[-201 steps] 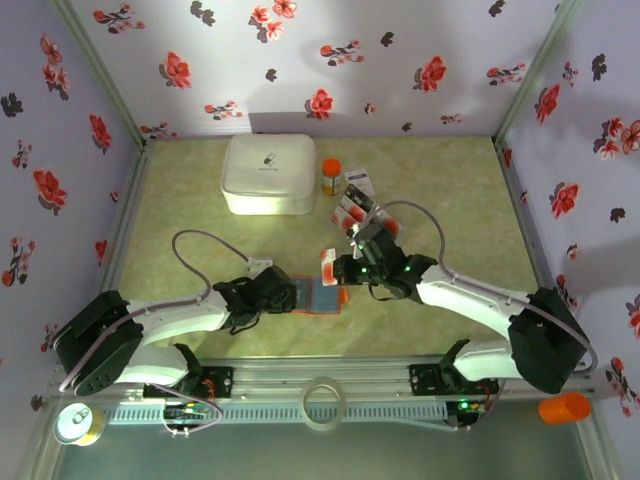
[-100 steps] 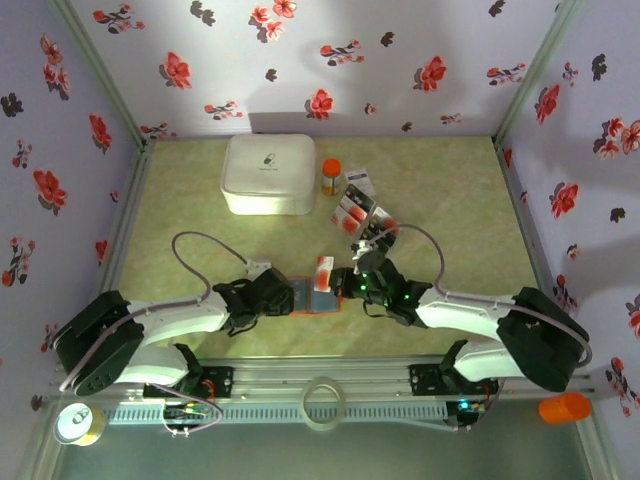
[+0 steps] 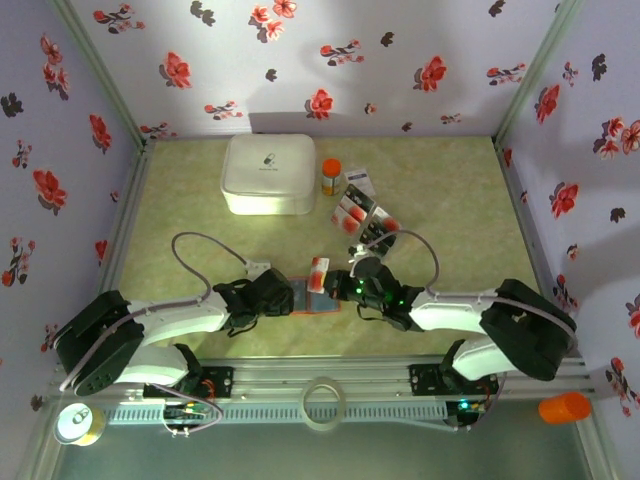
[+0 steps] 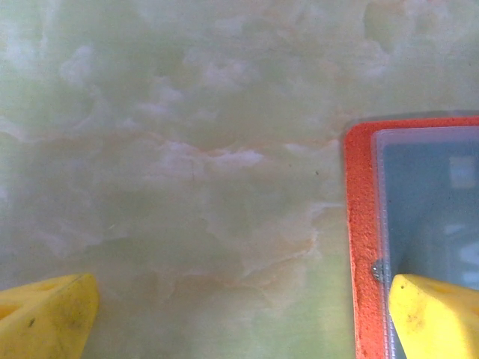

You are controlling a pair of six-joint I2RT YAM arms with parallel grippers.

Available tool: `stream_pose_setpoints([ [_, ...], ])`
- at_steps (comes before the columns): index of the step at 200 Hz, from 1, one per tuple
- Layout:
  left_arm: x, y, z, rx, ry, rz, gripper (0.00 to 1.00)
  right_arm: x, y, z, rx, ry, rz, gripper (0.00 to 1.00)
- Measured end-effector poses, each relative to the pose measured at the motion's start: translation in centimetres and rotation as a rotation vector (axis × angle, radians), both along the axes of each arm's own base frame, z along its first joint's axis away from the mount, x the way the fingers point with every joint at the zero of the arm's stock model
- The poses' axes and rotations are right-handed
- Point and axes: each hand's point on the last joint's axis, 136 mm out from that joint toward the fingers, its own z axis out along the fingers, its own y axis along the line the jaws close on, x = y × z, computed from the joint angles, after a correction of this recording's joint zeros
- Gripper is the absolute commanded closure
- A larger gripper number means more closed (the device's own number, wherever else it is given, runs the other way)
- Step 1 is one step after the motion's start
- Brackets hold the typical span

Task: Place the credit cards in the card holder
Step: Insert the credit card into the card slot.

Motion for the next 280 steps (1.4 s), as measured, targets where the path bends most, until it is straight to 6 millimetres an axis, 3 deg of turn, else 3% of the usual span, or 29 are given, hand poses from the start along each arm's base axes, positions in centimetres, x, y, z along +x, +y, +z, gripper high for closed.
stream_pose_setpoints([
  [96, -0.1, 0.1, -0.1, 0.004, -0.001, 0.001, 0.00, -0.5, 0.6, -2.2, -0.011, 0.036, 0.009, 1.00],
  [280, -0.1, 0.2, -0.2, 0.007, -0.009, 0.000, 0.00, -1.1, 1.1, -3.3, 0.007, 0.062, 0.027, 1.00],
])
